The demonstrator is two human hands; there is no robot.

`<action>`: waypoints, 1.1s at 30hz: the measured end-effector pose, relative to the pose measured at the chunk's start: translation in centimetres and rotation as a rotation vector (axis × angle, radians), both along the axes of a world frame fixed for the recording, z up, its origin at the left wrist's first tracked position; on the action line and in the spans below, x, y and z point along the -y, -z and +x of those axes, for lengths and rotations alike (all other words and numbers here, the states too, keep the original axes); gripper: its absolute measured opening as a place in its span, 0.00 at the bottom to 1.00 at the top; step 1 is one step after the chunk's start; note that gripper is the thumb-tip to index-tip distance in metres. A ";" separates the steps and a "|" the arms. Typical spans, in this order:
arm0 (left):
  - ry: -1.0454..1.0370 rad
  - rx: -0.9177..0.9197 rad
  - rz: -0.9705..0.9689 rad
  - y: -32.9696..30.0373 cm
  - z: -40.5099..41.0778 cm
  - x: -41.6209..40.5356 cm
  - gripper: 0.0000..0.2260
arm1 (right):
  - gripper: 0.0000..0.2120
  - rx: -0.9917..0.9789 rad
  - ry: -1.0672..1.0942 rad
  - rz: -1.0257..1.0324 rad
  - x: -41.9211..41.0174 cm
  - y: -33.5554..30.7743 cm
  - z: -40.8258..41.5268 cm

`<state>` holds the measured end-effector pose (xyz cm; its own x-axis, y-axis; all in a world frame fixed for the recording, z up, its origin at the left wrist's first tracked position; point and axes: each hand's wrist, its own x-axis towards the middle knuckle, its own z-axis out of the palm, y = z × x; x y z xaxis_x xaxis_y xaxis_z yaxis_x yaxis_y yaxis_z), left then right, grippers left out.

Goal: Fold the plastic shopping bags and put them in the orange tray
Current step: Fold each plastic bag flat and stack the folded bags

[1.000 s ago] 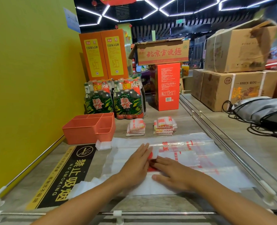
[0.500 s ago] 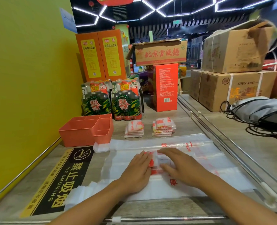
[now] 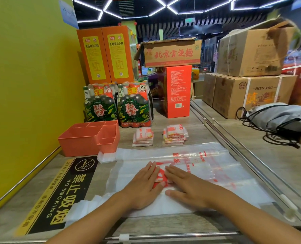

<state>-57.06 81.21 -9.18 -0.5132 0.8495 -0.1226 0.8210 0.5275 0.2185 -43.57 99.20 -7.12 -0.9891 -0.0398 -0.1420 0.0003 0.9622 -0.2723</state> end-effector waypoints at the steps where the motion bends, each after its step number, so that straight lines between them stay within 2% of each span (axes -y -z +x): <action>1: 0.008 -0.002 -0.007 -0.1 0.0 -0.1 0.32 | 0.37 -0.012 0.002 -0.008 0.1 0.0 -0.2; 9: -0.045 0.032 -0.025 0.1 0.4 -0.5 0.34 | 0.40 0.042 0.023 0.033 0.3 0.3 -0.9; 14: -0.255 0.051 0.003 0.0 0.5 -0.6 0.37 | 0.39 0.040 0.028 0.024 0.3 0.2 -0.6; 16: -0.265 0.072 0.066 -0.3 0.7 -0.4 0.36 | 0.39 0.039 0.028 0.013 0.2 0.2 -0.6; 18: -0.238 0.203 0.248 -0.9 0.9 -0.2 0.33 | 0.40 0.034 0.029 -0.003 0.1 0.3 -0.6; 20: -0.248 0.411 0.523 -1.4 0.9 -0.3 0.29 | 0.40 0.024 0.035 -0.019 -0.1 0.5 -0.7; 23: -0.422 0.672 0.819 -2.6 1.1 -0.9 0.33 | 0.42 0.005 0.041 -0.053 -0.4 0.7 -0.8; 25: -0.506 0.903 0.942 -2.8 1.2 -1.4 0.28 | 0.42 -0.012 0.045 -0.083 -0.5 0.5 -0.8; 27: -0.519 1.092 0.979 -2.5 1.9 -2.1 0.22 | 0.42 -0.020 0.045 -0.101 -0.5 0.4 -0.7; 30: -0.594 1.145 0.989 -1.8 3.0 -3.5 0.11 | 0.41 -0.030 0.029 -0.073 -0.4 0.3 -0.8; 33: -0.731 1.034 1.040 -1.4 2.2 -4.4 0.14 | 0.40 -0.041 0.014 -0.052 -0.4 0.1 -0.6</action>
